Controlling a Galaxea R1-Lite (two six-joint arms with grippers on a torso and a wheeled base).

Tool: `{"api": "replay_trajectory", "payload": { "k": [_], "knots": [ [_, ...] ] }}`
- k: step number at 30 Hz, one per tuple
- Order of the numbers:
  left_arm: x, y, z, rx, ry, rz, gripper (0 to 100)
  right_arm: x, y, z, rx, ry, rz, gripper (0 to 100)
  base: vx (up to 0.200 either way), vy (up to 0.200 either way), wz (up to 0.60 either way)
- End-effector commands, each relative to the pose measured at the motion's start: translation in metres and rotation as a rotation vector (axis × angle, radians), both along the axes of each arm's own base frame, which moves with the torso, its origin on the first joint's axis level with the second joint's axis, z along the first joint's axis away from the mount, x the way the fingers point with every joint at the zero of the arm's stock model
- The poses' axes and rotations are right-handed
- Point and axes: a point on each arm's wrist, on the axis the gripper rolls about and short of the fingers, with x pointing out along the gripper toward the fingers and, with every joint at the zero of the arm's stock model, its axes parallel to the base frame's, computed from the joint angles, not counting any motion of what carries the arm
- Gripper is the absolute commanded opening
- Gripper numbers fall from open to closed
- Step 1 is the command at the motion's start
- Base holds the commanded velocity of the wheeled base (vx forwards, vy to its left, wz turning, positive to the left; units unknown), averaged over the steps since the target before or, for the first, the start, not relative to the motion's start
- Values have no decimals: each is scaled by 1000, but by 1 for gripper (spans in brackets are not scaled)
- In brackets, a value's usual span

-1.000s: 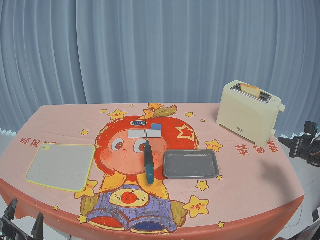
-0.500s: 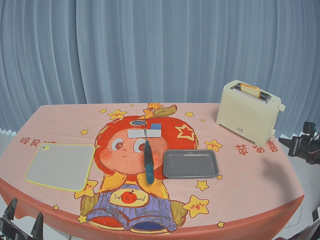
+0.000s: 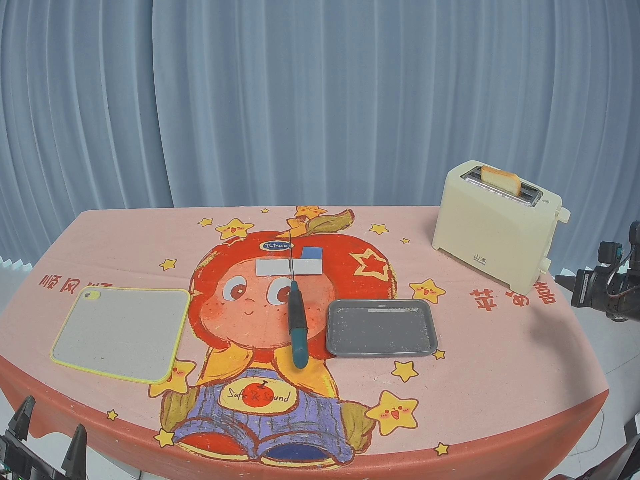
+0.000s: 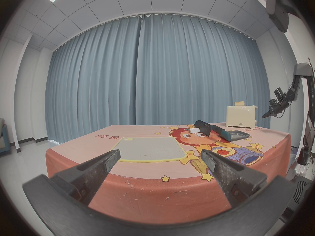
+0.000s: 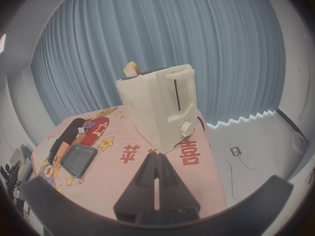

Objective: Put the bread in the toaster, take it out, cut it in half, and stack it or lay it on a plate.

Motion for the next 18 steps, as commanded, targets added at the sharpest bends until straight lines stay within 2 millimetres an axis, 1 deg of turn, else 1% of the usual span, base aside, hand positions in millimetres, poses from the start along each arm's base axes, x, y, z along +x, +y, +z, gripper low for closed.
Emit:
{"api": "replay_trajectory", "payload": {
  "k": [1, 2, 4, 8, 18],
  "knots": [
    [1, 0, -5, 0, 18, 1, 100, 6, -1, -7, 3, 25, -2, 0, 0, 0, 0],
    [1, 0, -5, 0, 18, 1, 100, 11, -3, -6, -8, 28, -22, 0, 0, 0, 0],
    [1, 0, -5, 1, 18, 0, 100, 12, -4, -8, -18, 38, -45, 0, 0, 0, 0],
    [1, 0, -5, 1, 17, 0, 100, 18, -5, -18, -32, 76, -67, 0, 0, 0, 0],
    [1, 0, -5, 1, 17, 0, 100, 20, -7, -18, -41, 78, -91, 0, 0, 0, 0]
  ]
}}
